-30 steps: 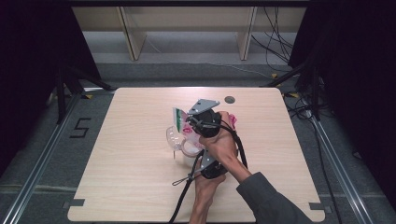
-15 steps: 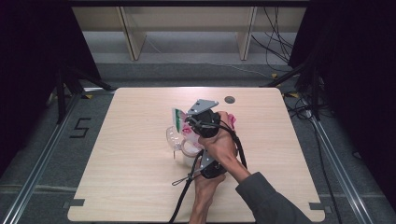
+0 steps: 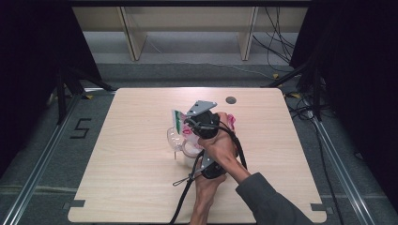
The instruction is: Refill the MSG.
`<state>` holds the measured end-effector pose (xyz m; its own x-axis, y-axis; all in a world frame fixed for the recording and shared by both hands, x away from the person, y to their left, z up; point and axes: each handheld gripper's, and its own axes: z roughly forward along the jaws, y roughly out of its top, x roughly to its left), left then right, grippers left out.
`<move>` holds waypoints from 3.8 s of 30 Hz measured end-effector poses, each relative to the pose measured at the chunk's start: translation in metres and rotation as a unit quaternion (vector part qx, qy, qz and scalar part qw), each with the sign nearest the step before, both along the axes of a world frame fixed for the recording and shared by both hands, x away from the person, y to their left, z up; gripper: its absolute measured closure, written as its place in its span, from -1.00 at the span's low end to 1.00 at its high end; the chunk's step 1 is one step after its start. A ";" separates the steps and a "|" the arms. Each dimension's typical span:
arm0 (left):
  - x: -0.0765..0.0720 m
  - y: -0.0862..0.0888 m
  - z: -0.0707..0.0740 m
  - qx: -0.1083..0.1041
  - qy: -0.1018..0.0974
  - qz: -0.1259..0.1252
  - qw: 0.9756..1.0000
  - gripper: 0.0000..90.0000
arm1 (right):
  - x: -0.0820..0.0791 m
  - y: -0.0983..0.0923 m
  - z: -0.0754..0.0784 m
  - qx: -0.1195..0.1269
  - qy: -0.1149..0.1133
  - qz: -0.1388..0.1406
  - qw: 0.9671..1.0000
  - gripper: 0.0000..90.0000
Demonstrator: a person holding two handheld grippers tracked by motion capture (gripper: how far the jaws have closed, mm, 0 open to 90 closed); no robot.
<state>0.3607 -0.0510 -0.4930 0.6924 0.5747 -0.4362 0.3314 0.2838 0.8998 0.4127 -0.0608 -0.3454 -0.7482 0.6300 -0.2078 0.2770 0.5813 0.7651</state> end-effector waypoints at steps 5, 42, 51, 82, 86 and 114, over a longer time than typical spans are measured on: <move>0.001 0.001 0.000 0.004 -0.003 0.003 1.000 0.77 | 0.000 0.002 0.000 -0.006 0.007 0.004 1.000 1.00; 0.000 0.001 0.000 0.005 -0.007 0.001 1.000 0.77 | 0.001 0.002 0.000 -0.009 0.000 0.002 1.000 1.00; 0.004 0.012 -0.004 0.102 -0.021 -0.016 0.994 0.77 | 0.003 -0.004 0.001 -0.001 -0.005 0.005 1.000 1.00; 0.002 0.012 -0.018 0.169 -0.021 -0.007 0.985 0.75 | -0.005 -0.038 -0.004 0.080 -0.009 -0.001 0.997 1.00; 0.000 0.008 -0.020 0.140 -0.011 -0.004 0.990 0.73 | -0.007 -0.043 -0.005 0.092 -0.010 -0.004 0.996 1.00; -0.008 0.021 -0.026 0.148 0.031 -0.002 0.988 0.15 | -0.016 -0.091 -0.021 0.203 -0.012 -0.007 0.979 1.00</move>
